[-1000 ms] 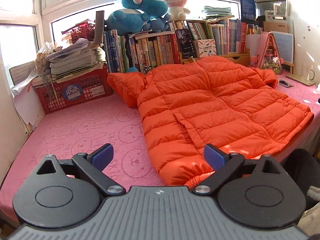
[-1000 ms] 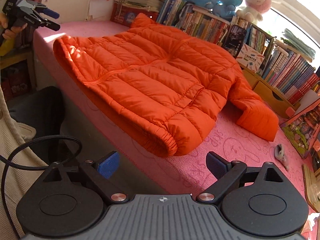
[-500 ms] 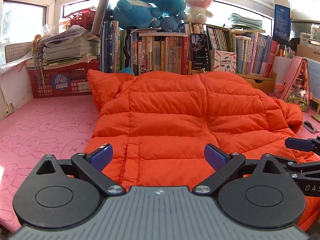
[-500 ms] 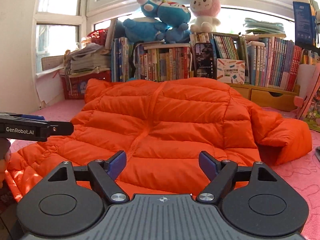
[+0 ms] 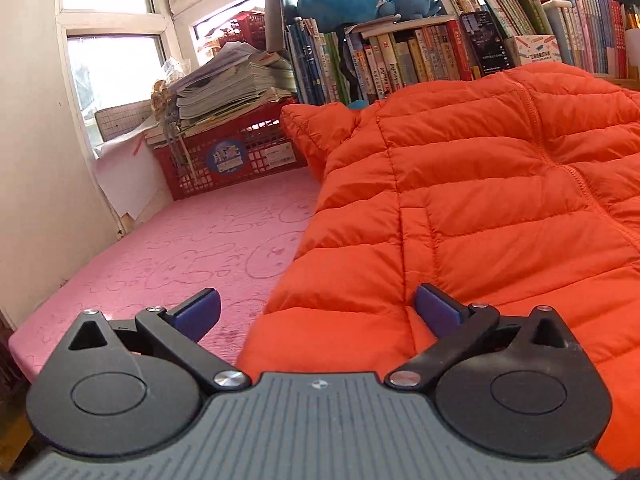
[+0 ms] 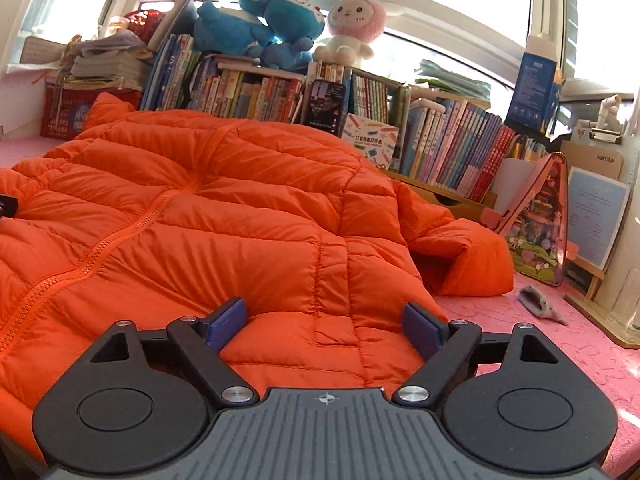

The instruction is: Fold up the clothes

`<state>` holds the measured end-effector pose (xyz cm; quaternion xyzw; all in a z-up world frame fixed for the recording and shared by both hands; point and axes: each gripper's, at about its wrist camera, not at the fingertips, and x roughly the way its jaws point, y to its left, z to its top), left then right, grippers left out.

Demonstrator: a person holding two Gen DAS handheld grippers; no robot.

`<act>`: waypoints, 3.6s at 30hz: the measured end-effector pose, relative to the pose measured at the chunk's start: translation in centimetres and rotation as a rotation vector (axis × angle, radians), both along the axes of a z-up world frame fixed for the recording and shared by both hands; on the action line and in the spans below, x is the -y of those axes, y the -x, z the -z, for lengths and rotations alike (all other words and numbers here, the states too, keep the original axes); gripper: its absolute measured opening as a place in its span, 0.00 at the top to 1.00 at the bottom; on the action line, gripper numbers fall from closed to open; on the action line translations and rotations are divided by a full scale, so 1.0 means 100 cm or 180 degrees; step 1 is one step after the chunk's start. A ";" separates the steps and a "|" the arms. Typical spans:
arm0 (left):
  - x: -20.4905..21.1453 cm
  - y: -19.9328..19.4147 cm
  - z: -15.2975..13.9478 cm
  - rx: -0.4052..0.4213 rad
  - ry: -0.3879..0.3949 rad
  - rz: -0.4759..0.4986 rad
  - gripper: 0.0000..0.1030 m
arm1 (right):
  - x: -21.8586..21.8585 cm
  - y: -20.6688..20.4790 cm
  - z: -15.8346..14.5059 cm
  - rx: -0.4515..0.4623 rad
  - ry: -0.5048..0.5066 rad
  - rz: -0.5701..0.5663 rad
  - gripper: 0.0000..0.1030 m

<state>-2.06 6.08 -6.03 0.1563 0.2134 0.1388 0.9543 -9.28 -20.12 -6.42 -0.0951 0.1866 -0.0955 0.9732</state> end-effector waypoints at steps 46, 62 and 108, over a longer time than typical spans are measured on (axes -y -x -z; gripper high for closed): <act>0.014 -0.027 -0.006 -0.0251 0.1311 0.0411 0.04 | 0.038 -0.134 -0.116 -0.0054 -0.1823 -0.1629 0.20; 0.017 -0.027 -0.007 -0.0261 0.1256 0.0422 0.04 | 0.156 -0.269 -0.105 -0.0160 -0.3173 -0.0229 0.84; 0.019 -0.030 -0.006 -0.0317 0.1145 0.0436 0.01 | 0.129 -0.202 -0.148 -0.0115 -0.0957 -0.0363 0.00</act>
